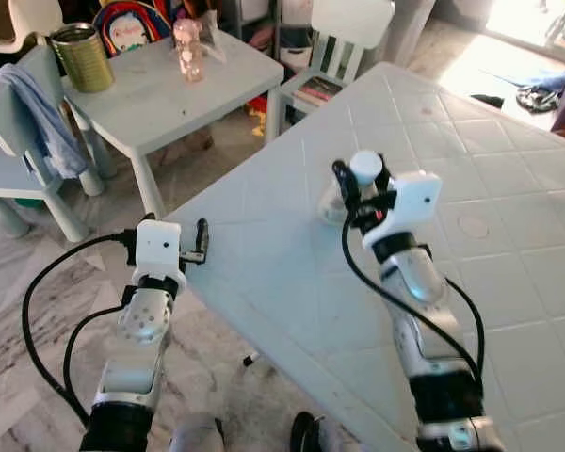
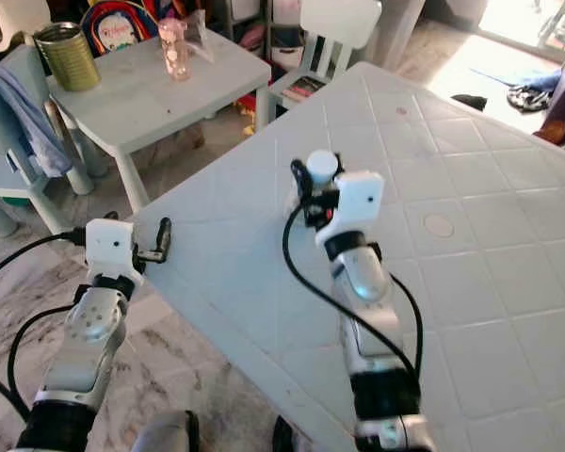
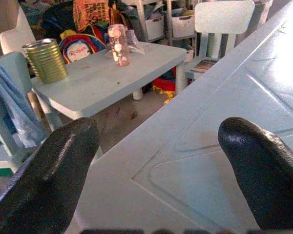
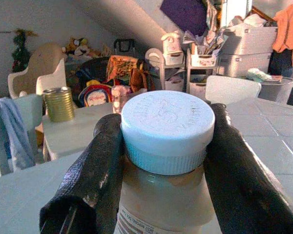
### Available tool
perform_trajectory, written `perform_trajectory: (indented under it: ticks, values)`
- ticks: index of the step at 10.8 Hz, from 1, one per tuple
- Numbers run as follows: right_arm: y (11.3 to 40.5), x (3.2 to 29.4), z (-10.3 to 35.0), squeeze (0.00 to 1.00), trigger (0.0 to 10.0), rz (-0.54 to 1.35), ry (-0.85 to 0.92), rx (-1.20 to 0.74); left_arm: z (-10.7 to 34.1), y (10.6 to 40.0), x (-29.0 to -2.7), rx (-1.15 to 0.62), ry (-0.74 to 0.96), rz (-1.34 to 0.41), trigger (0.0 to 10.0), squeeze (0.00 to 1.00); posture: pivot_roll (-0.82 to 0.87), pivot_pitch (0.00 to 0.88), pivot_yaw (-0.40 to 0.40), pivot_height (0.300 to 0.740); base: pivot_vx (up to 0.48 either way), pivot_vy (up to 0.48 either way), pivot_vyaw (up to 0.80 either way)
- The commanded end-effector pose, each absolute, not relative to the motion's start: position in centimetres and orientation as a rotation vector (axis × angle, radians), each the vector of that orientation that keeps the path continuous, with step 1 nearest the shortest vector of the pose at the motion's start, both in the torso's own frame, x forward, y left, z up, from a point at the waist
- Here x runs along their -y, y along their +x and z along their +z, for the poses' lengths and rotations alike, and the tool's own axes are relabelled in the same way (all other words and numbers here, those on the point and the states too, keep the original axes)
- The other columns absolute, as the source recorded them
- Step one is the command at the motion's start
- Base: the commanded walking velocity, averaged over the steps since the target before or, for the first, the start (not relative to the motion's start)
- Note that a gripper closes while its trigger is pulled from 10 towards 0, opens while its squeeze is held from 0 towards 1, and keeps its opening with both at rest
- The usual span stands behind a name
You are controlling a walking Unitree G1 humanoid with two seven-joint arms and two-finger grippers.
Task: Restocking fridge
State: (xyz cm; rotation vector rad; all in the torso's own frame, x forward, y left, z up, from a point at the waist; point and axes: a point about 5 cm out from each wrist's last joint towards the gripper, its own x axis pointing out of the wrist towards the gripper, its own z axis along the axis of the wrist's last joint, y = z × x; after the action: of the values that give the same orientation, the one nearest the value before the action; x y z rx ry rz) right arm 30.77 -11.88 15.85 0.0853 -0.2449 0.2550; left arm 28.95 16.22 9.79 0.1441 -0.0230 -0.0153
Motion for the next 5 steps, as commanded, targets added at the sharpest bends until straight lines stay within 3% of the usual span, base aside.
perform_trajectory:
  ticks: [1,5]
  values:
    - [30.56,12.03,15.51,0.0,10.0,0.247,0.081,0.219,9.46,28.97,-16.07,0.005,0.136,-0.018,10.0,0.0,0.14,0.068,-0.067,0.74,0.0,0.382,0.0]
    - [30.0,12.2,15.08,0.0,10.0,0.244,0.067,0.182,8.84,28.58,-15.64,-0.017,0.122,-0.033,10.0,0.0,0.13,0.07,-0.069,0.74,0.0,0.477,0.0]
